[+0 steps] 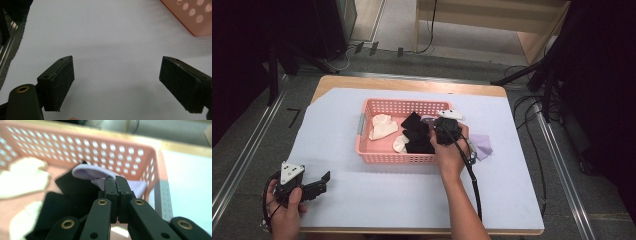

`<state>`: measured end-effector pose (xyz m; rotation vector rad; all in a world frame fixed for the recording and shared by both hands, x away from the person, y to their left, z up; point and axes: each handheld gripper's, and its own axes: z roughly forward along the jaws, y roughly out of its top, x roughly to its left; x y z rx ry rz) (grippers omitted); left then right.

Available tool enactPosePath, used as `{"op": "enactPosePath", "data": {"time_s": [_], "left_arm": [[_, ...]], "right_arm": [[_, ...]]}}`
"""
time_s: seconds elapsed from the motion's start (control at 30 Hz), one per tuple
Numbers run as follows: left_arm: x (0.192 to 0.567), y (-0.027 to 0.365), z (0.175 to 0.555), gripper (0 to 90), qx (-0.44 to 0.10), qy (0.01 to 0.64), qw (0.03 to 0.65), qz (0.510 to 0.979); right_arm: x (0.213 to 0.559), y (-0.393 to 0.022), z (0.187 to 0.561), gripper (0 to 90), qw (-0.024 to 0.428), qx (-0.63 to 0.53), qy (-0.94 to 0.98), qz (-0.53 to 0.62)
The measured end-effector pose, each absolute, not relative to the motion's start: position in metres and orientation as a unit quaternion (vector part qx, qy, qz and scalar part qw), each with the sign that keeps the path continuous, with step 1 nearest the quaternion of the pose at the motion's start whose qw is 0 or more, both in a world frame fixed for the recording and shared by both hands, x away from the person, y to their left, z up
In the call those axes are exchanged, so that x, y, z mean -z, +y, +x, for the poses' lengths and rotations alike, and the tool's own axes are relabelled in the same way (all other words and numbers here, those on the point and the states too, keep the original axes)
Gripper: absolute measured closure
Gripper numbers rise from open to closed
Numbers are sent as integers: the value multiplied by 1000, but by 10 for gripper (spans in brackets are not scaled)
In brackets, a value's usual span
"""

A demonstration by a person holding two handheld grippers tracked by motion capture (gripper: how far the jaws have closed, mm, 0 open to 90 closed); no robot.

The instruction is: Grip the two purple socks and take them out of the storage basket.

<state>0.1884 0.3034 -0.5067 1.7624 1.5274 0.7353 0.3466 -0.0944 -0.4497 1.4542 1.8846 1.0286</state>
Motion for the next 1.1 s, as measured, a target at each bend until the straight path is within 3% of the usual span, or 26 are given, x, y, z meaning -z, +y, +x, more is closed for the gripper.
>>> {"op": "enactPosePath", "data": {"time_s": [0.37,1.1], "left_arm": [[506,304,188,137,-283,587,342,677],[506,304,188,137,-284,587,341,678]], "right_arm": [[422,-98,328,900,306,-482,667,478],[384,-116,310,900,336,-572,612,431]]}}
